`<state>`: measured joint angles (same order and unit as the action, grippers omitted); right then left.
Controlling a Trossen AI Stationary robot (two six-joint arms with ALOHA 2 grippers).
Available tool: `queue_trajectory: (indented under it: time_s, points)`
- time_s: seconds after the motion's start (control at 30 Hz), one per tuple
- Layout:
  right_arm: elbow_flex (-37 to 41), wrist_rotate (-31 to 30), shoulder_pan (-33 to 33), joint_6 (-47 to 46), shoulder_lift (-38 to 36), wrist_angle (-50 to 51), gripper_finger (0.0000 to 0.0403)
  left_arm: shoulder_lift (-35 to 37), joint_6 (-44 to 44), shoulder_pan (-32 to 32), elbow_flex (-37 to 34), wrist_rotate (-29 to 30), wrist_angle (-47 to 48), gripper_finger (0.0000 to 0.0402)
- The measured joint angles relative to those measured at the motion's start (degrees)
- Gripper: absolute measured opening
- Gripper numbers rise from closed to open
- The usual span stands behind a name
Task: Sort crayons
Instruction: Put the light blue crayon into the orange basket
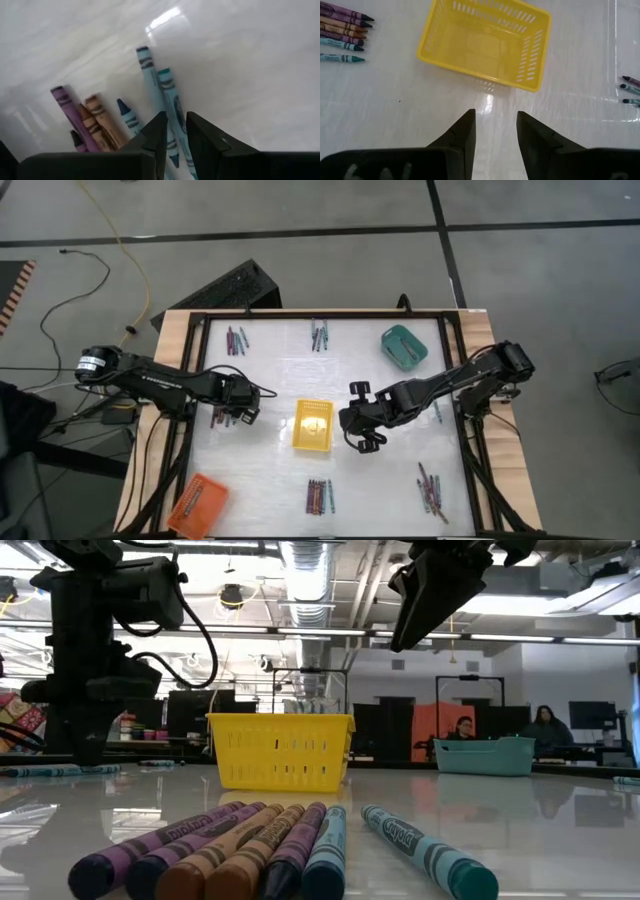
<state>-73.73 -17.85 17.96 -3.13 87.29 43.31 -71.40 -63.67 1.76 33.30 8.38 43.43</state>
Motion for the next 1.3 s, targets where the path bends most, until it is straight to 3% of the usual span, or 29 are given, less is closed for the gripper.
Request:
queue_trajectory:
  time_s: [0.47,0.7,0.87,1.1,1.3]
  points:
    - [0.00,-0.06,0.74,-0.07,0.00,0.66,0.0136,-10.89,1.86,0.07,1.51,-3.67,-4.17,0.0059]
    - [0.00,-0.11,0.85,-0.27,0.00,1.28,0.0136,-9.37,6.43,0.00,5.38,-2.33,-0.14,0.0010]
    - [0.00,-0.11,0.87,-0.31,0.00,1.29,0.0136,-7.21,7.96,1.19,9.79,-2.78,2.01,0.0008]
    - [0.00,-0.11,0.85,-0.47,0.00,1.68,0.0136,-7.08,4.47,11.05,19.94,-6.15,11.66,0.0002]
    - [0.00,-0.12,0.84,-0.03,0.00,2.18,0.0136,-7.06,-12.57,27.38,29.57,-4.79,18.68,0.0002]
